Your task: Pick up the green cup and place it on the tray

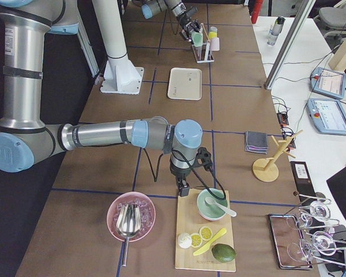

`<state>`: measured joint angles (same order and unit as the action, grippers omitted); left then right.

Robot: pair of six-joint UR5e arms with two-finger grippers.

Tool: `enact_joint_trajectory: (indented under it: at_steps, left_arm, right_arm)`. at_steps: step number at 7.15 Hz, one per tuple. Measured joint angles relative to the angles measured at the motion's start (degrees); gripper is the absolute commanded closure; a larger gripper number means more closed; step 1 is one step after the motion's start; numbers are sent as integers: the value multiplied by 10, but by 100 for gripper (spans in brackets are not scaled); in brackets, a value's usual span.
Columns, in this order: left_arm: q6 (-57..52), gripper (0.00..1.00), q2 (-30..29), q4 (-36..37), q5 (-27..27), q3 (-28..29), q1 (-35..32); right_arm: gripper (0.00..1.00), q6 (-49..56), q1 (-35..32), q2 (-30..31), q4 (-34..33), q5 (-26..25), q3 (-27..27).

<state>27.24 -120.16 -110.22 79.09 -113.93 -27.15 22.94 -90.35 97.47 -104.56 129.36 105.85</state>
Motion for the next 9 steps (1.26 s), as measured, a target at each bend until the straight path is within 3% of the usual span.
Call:
enact_joint_trajectory:
  at_steps: [2,6,8,9]
  left_arm:
    - [6,27,-2,-118,-2,88,24]
    - [9,24,-29,-280,-32,227,61]
    - [10,14,-50,-361,-51,291,74]
    - [9,14,-54,-380,-53,304,75]
  right_arm:
    - [0,0,0,0,1,0,-1]
    - [0,0,0,0,0,-1,-4]
    - [0,0,0,0,0,-1,-4]
    - [0,0,0,1,0,-1,-4]
